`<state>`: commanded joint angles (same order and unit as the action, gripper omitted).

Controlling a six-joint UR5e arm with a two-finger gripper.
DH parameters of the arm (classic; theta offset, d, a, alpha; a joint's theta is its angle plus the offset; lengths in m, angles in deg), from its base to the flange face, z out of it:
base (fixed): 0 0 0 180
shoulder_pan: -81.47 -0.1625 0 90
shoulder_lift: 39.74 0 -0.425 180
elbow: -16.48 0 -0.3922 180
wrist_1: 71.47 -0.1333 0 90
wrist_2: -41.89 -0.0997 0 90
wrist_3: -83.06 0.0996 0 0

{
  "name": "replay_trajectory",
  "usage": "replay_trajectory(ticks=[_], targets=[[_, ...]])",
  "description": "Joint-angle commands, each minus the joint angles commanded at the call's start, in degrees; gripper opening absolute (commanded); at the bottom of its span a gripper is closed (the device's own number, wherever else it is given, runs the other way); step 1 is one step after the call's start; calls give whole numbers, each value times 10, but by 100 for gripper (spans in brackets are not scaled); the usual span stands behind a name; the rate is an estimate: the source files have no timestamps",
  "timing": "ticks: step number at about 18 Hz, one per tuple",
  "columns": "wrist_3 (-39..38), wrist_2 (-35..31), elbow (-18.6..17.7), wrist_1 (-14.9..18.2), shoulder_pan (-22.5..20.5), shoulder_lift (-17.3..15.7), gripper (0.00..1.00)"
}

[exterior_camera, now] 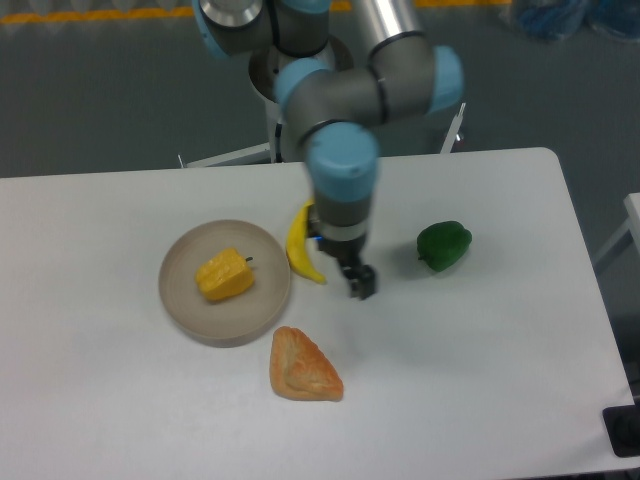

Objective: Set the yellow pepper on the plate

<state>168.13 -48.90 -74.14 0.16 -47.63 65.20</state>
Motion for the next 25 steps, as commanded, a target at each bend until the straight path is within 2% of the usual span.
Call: replay_trajectory(ticks=[2, 6, 9, 25], targets=[[48, 4, 18, 1, -30, 4, 100], [69, 4, 33, -7, -57, 14, 100], [69, 3, 37, -8, -59, 25, 100], [60, 7, 36, -8, -58, 27, 100]])
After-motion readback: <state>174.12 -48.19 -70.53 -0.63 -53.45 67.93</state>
